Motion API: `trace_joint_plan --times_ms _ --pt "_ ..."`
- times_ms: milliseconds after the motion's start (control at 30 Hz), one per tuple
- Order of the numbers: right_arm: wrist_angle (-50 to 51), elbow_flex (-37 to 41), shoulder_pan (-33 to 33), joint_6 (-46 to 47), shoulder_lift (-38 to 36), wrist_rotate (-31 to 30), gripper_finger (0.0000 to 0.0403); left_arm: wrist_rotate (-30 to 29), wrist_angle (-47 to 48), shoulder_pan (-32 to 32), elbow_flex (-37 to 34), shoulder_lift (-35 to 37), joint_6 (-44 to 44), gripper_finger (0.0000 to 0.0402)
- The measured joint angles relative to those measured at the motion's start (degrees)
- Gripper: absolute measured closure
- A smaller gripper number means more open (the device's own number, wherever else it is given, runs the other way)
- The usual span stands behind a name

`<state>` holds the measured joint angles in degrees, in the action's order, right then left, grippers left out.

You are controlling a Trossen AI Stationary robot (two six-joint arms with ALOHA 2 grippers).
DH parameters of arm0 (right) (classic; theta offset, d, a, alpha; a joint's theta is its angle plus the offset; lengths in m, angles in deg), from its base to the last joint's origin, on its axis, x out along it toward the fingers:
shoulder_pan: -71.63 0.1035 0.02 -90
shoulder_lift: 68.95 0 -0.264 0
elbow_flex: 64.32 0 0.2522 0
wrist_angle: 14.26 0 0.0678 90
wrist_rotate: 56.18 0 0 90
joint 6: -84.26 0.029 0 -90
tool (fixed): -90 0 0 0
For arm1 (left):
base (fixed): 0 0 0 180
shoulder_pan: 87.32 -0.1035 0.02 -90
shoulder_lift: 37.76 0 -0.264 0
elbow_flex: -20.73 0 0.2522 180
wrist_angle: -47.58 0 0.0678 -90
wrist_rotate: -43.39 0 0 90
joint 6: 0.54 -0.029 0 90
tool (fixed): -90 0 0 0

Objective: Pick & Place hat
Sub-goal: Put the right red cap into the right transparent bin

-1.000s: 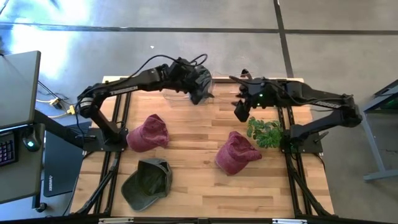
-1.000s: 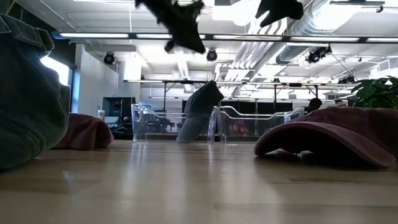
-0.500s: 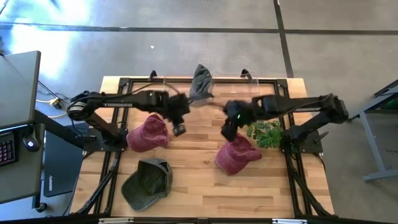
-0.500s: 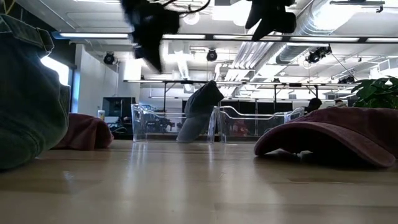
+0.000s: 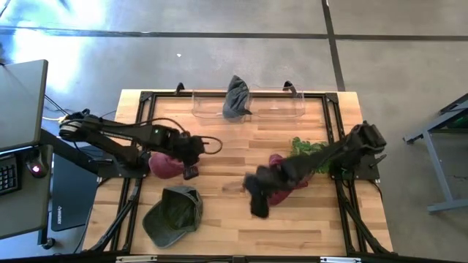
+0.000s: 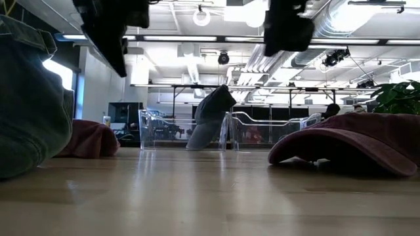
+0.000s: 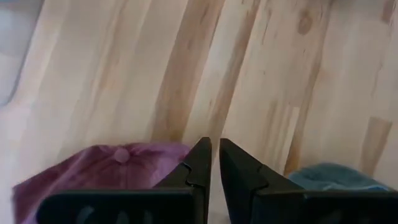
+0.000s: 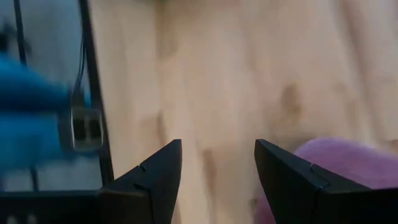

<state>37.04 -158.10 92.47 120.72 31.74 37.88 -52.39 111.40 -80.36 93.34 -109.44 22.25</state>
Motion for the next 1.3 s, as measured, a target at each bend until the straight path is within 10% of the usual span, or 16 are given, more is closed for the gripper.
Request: trace_joint_plan --times_ms 900,1300 --pt "17.8 -0.2 8.8 -17.3 14.8 -32.7 0.0131 -4.4 1.0 10.7 -3.3 2.3 6.6 0.0374" --pt "40.4 -0.9 8.7 5.6 13.9 -36.4 0.0258 -5.2 -0.5 10.7 -3.3 2.3 7.5 0.0374"
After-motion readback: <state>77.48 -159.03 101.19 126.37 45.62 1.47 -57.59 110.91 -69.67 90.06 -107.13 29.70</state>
